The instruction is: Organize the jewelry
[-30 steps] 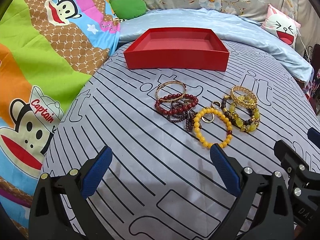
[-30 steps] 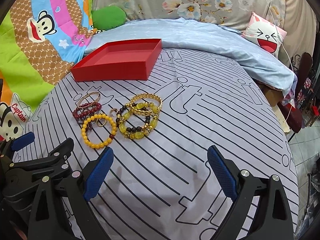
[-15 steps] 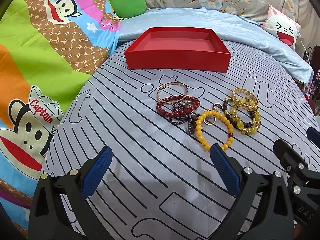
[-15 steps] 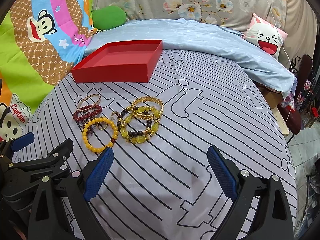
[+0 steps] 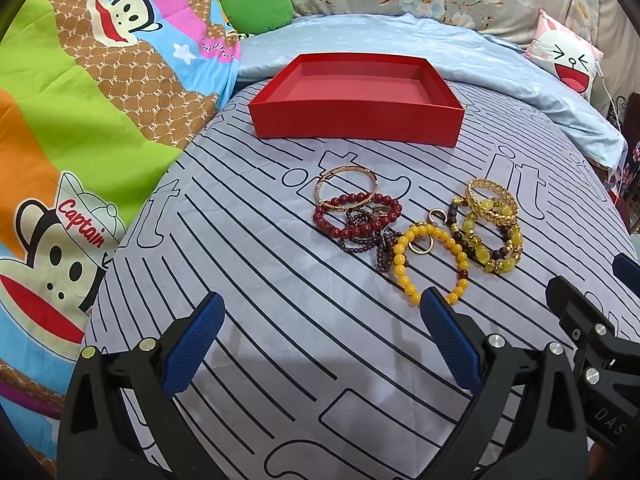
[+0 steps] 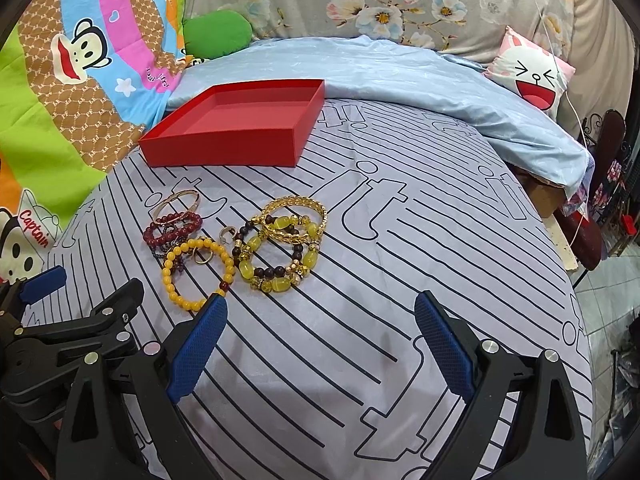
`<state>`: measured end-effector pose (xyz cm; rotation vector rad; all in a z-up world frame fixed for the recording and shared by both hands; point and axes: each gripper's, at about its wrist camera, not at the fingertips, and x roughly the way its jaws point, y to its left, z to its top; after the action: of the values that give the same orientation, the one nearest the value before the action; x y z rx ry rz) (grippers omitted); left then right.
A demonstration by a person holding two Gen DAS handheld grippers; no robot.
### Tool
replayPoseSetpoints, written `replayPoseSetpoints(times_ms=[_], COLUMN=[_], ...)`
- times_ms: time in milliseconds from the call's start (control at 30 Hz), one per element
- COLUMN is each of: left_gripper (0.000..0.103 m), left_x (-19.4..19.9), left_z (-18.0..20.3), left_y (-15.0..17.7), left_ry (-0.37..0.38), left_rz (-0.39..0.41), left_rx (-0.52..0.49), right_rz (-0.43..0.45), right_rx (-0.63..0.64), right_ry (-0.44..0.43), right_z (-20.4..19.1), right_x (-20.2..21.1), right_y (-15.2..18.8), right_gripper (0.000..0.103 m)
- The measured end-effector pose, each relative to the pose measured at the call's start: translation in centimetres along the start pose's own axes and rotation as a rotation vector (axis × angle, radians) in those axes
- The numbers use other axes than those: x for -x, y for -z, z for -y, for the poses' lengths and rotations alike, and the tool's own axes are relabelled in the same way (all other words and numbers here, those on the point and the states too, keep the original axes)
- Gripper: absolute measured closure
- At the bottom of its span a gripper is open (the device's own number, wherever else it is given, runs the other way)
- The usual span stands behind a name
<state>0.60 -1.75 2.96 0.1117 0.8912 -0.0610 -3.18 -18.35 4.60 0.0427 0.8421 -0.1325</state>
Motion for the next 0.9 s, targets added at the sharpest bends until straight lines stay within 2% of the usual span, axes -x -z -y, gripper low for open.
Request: replayPoseSetpoints(times_ms=[900], left_gripper=[0.009], left_x=[-0.27], left_z=[-0.36], left_y=[0.0], left_ry=[0.012], left_rz=[-0.003], left_rx=[0.009], right_rz=[-0.002], right_rx=[-0.001], right_ry=[0.003], right_z=[0.03], right_x=[-0.32], right_y=[-0.18], right_gripper=[0.012])
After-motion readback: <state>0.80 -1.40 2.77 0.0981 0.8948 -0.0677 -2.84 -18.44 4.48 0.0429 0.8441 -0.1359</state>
